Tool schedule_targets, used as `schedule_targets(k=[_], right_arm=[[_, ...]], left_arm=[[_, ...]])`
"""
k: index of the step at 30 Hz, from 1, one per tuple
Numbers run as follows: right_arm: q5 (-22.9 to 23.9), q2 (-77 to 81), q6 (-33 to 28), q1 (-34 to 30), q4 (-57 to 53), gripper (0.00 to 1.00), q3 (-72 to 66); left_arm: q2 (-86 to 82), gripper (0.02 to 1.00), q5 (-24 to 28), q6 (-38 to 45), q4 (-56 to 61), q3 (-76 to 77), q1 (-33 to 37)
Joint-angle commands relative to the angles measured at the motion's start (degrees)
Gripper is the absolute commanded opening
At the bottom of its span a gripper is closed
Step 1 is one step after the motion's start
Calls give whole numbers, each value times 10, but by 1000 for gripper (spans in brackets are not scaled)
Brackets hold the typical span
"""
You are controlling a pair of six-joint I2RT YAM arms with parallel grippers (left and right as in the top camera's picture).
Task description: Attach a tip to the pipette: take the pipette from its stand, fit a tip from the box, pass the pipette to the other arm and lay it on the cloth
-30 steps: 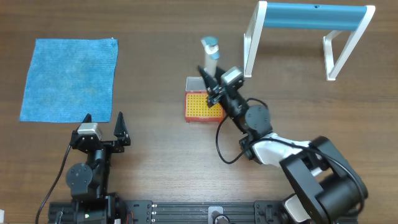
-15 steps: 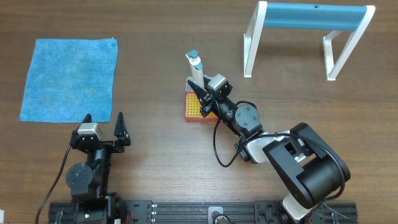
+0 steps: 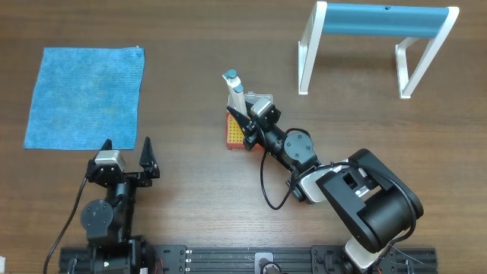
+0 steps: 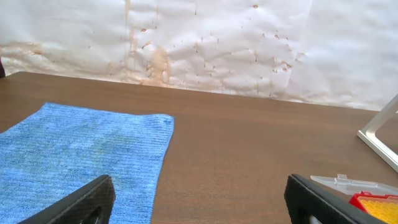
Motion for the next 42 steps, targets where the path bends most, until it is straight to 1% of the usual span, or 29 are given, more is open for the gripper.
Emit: schedule_targets(k=[1, 22, 38, 42], right_arm=[[-7, 6, 6, -8, 7, 82, -5], [-7, 36, 4, -30, 6, 80, 34], [-8, 50, 4, -29, 3, 80, 42], [-21, 56, 4, -28, 5, 80, 42]], left_arm=[[-4, 882, -5, -5, -2, -2, 3], [-4, 882, -5, -5, -2, -2, 3], [-4, 884, -5, -5, -2, -2, 3], [-4, 882, -5, -5, -2, -2, 3]])
